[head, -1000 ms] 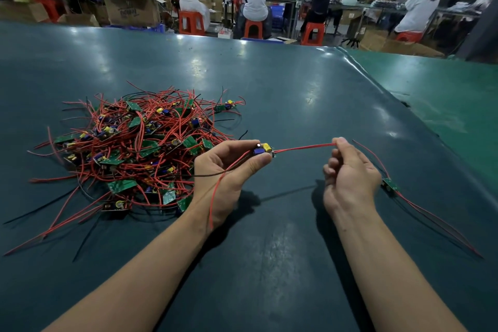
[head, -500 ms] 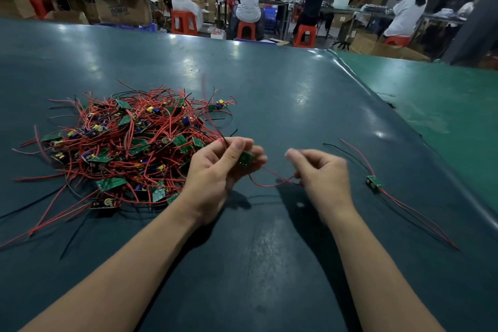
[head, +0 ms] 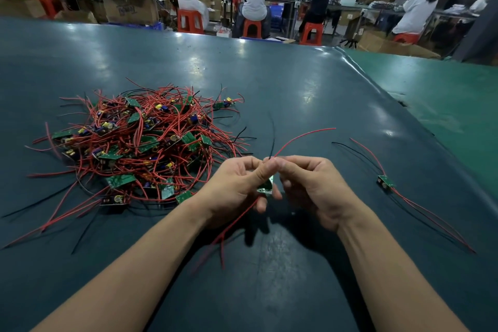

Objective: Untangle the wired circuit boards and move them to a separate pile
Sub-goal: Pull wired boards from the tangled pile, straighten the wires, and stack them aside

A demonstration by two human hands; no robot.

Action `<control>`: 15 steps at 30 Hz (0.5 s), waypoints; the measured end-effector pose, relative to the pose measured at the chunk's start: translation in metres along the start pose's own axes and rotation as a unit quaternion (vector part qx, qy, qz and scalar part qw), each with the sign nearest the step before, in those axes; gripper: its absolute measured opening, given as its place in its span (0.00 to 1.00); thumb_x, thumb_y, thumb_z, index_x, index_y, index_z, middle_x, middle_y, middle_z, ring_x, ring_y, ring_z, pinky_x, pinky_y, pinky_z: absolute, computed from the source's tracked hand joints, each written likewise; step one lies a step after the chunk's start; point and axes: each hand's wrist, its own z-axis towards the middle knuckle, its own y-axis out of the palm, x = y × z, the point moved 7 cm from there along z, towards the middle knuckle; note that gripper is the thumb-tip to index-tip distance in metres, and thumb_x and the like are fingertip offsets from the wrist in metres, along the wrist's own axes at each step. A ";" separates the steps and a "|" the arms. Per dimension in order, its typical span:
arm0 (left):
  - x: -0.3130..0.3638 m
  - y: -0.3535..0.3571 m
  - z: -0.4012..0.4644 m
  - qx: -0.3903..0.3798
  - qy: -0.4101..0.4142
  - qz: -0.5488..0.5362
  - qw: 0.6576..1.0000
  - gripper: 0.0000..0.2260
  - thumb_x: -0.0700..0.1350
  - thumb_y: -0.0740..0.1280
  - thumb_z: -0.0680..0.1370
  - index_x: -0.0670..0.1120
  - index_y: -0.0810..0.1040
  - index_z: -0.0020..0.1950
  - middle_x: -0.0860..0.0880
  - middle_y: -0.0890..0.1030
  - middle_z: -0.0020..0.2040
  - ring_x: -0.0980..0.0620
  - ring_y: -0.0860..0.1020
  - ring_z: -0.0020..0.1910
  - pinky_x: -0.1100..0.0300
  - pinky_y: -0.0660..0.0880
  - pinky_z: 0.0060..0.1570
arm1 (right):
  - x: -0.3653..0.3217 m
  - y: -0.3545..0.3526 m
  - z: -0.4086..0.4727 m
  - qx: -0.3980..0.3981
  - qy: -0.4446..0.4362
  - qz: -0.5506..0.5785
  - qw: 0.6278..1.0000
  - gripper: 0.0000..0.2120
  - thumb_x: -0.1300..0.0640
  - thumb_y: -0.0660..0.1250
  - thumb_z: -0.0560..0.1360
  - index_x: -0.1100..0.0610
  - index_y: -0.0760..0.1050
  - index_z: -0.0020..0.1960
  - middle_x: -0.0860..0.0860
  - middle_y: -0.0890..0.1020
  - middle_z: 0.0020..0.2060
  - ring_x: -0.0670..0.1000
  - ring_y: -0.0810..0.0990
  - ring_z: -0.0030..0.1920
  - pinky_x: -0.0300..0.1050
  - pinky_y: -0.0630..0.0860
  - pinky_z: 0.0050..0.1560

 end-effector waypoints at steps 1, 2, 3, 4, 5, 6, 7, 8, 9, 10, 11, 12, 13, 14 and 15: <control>0.001 0.000 0.000 0.006 0.002 0.008 1.000 0.19 0.52 0.65 0.72 0.35 0.72 0.49 0.45 0.82 0.32 0.55 0.71 0.18 0.67 0.66 0.20 | 0.001 0.001 0.000 -0.005 0.001 0.002 1.000 0.16 0.49 0.75 0.64 0.58 0.85 0.48 0.50 0.71 0.25 0.45 0.61 0.22 0.33 0.57 0.22; 0.002 0.000 0.000 0.012 0.006 0.011 1.000 0.22 0.52 0.65 0.72 0.32 0.72 0.51 0.44 0.82 0.33 0.54 0.71 0.18 0.67 0.66 0.20 | 0.002 0.003 0.000 -0.008 0.001 0.003 1.000 0.18 0.49 0.75 0.64 0.58 0.85 0.49 0.50 0.71 0.25 0.45 0.62 0.22 0.33 0.58 0.22; 0.002 0.000 0.000 0.015 0.011 0.014 1.000 0.25 0.52 0.65 0.72 0.29 0.72 0.54 0.43 0.82 0.33 0.54 0.71 0.18 0.67 0.66 0.20 | 0.003 0.004 0.000 -0.007 0.000 0.006 1.000 0.19 0.48 0.75 0.63 0.57 0.85 0.49 0.50 0.71 0.25 0.46 0.63 0.23 0.33 0.58 0.23; 0.002 -0.001 0.000 0.019 0.014 0.017 1.000 0.27 0.52 0.65 0.72 0.27 0.71 0.55 0.43 0.82 0.33 0.54 0.72 0.18 0.67 0.67 0.20 | 0.004 0.006 0.001 -0.001 0.001 0.010 1.000 0.19 0.48 0.76 0.61 0.57 0.85 0.49 0.50 0.72 0.25 0.46 0.65 0.23 0.34 0.59 0.23; 0.002 -0.001 0.000 0.020 0.016 0.021 0.999 0.29 0.52 0.65 0.73 0.26 0.70 0.56 0.43 0.82 0.32 0.53 0.73 0.18 0.66 0.69 0.20 | 0.005 0.006 0.002 0.008 0.003 0.014 1.000 0.20 0.47 0.77 0.60 0.57 0.86 0.48 0.50 0.72 0.25 0.46 0.66 0.23 0.35 0.60 0.24; 0.002 -0.002 0.000 0.020 0.015 0.025 0.999 0.29 0.53 0.64 0.73 0.26 0.69 0.56 0.42 0.82 0.32 0.53 0.74 0.19 0.66 0.70 0.21 | 0.005 0.005 0.003 0.019 0.001 0.016 1.000 0.19 0.47 0.77 0.59 0.56 0.86 0.46 0.50 0.72 0.24 0.45 0.67 0.23 0.35 0.61 0.25; 0.001 -0.002 0.001 0.018 0.011 0.027 0.999 0.29 0.53 0.64 0.73 0.26 0.70 0.56 0.42 0.82 0.32 0.52 0.75 0.19 0.66 0.71 0.21 | 0.005 0.003 0.003 0.034 -0.004 0.018 0.999 0.16 0.48 0.78 0.58 0.55 0.86 0.42 0.49 0.73 0.24 0.44 0.68 0.23 0.35 0.62 0.25; 0.001 -0.002 0.001 0.014 0.005 0.023 1.000 0.28 0.54 0.64 0.73 0.28 0.71 0.55 0.41 0.82 0.32 0.51 0.75 0.20 0.65 0.71 0.22 | 0.004 0.001 0.004 0.050 -0.012 0.019 0.998 0.13 0.49 0.78 0.58 0.55 0.86 0.39 0.48 0.73 0.23 0.43 0.68 0.22 0.35 0.63 0.25; 0.000 -0.002 0.002 0.008 0.000 0.018 1.000 0.24 0.53 0.65 0.73 0.31 0.73 0.52 0.40 0.82 0.32 0.51 0.76 0.20 0.65 0.71 0.22 | 0.004 -0.001 0.005 0.063 -0.020 0.025 0.997 0.10 0.51 0.78 0.59 0.54 0.85 0.37 0.47 0.74 0.23 0.42 0.69 0.22 0.35 0.64 0.25; 0.000 -0.002 0.003 0.001 -0.003 0.012 1.000 0.20 0.52 0.66 0.73 0.34 0.75 0.49 0.40 0.83 0.33 0.51 0.76 0.20 0.65 0.71 0.23 | 0.004 -0.002 0.006 0.071 -0.027 0.035 0.997 0.07 0.52 0.77 0.60 0.54 0.85 0.36 0.47 0.75 0.23 0.42 0.70 0.23 0.35 0.65 0.25; 0.000 -0.003 0.003 -0.005 -0.004 0.006 1.000 0.16 0.51 0.67 0.74 0.37 0.75 0.47 0.40 0.83 0.34 0.51 0.76 0.21 0.64 0.72 0.23 | 0.004 -0.002 0.006 0.074 -0.031 0.047 0.996 0.07 0.52 0.77 0.60 0.54 0.85 0.35 0.47 0.75 0.24 0.42 0.70 0.23 0.35 0.65 0.25; -0.001 -0.003 0.004 -0.009 -0.004 -0.001 1.000 0.14 0.50 0.67 0.74 0.38 0.76 0.47 0.40 0.83 0.34 0.51 0.77 0.21 0.64 0.72 0.24 | 0.005 -0.001 0.007 0.076 -0.032 0.058 0.995 0.08 0.52 0.77 0.59 0.54 0.85 0.35 0.47 0.76 0.25 0.41 0.71 0.24 0.34 0.66 0.25; -0.001 -0.003 0.004 -0.012 -0.005 -0.005 1.000 0.13 0.49 0.67 0.74 0.38 0.76 0.47 0.40 0.83 0.35 0.51 0.77 0.22 0.64 0.73 0.24 | 0.006 -0.001 0.007 0.080 -0.031 0.065 0.994 0.09 0.51 0.78 0.57 0.54 0.84 0.34 0.47 0.77 0.25 0.41 0.71 0.24 0.34 0.66 0.25; -0.001 -0.003 0.004 -0.014 -0.006 -0.008 1.000 0.13 0.48 0.67 0.74 0.38 0.76 0.46 0.40 0.83 0.34 0.51 0.77 0.22 0.65 0.73 0.24 | 0.006 -0.001 0.007 0.084 -0.030 0.068 0.994 0.09 0.51 0.78 0.56 0.54 0.84 0.34 0.47 0.77 0.25 0.41 0.71 0.24 0.34 0.65 0.25; -0.002 -0.003 0.004 -0.016 -0.007 -0.012 1.000 0.12 0.48 0.67 0.73 0.38 0.76 0.46 0.41 0.83 0.34 0.52 0.77 0.21 0.65 0.72 0.24 | 0.006 -0.002 0.008 0.089 -0.029 0.070 0.993 0.08 0.51 0.78 0.57 0.54 0.83 0.33 0.47 0.77 0.25 0.41 0.70 0.23 0.34 0.65 0.25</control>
